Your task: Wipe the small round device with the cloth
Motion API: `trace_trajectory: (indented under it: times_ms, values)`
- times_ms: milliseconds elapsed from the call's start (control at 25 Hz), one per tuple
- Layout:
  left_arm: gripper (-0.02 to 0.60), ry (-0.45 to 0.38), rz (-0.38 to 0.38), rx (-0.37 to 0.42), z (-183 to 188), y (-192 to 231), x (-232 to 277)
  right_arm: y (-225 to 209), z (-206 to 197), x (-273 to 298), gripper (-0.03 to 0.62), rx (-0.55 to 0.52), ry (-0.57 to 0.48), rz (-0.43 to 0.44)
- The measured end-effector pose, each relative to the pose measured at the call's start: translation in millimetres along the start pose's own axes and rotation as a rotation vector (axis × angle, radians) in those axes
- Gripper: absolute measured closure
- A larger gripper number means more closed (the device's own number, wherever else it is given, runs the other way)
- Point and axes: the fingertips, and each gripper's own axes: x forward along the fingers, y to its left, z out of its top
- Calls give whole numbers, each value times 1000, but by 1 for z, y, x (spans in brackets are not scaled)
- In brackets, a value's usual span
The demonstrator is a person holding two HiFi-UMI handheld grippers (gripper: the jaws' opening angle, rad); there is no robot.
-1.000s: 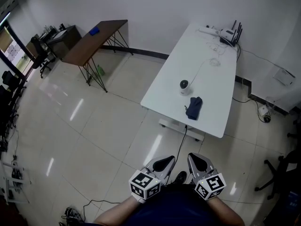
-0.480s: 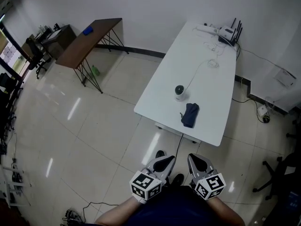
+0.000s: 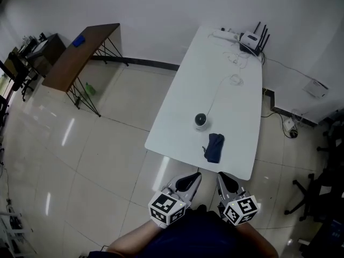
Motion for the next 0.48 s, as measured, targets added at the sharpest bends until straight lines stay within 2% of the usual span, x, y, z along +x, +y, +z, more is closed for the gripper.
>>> trace_trajectory:
  times_ms: [280,480]
  values:
    - [580,1,-27,-9,23,49,2,6,16,42,583,-3,14,-60]
    - [580,6,-39,-11,28,74,4,5,13,64,583,-44,67,-96]
